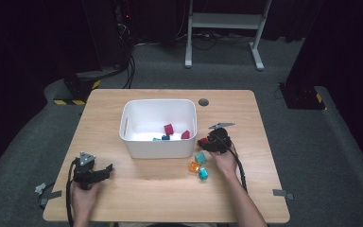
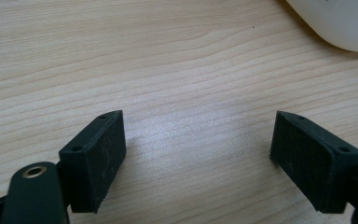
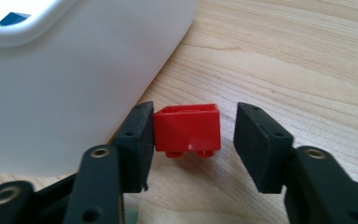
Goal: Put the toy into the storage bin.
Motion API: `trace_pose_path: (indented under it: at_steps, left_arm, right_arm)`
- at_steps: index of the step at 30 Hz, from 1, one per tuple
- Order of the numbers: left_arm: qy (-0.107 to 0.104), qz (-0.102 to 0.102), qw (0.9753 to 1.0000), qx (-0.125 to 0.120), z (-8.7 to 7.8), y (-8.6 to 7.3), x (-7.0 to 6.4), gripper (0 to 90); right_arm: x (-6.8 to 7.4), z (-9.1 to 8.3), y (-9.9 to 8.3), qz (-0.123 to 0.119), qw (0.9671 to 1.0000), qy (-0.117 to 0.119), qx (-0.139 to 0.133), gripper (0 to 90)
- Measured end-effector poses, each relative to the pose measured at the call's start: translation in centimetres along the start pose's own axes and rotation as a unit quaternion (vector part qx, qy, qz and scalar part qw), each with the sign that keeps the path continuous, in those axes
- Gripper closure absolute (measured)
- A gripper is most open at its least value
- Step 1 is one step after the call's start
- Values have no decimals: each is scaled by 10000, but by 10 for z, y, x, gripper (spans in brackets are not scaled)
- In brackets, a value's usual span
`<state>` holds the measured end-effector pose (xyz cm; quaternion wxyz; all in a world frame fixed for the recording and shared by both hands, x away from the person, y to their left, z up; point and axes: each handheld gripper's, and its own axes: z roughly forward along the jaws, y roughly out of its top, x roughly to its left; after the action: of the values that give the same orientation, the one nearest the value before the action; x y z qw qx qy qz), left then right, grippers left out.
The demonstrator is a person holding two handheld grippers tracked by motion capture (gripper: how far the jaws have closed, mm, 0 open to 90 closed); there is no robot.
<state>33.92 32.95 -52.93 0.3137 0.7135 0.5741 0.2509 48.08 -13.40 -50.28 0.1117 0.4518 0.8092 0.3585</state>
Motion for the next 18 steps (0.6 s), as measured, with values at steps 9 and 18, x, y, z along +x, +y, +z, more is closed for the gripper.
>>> trace_pose_path:
  at_steps: [9, 18]
  left_arm:
    - [-6, -11, 10000, -8, 0, 0, 0, 182]
    - [-6, -11, 10000, -9, 0, 0, 0, 182]
  right_arm:
    - [3, -3, 0, -145, 9999, -39, 13, 590]
    - [1, -14, -1, -171, 9998, -109, -57, 591]
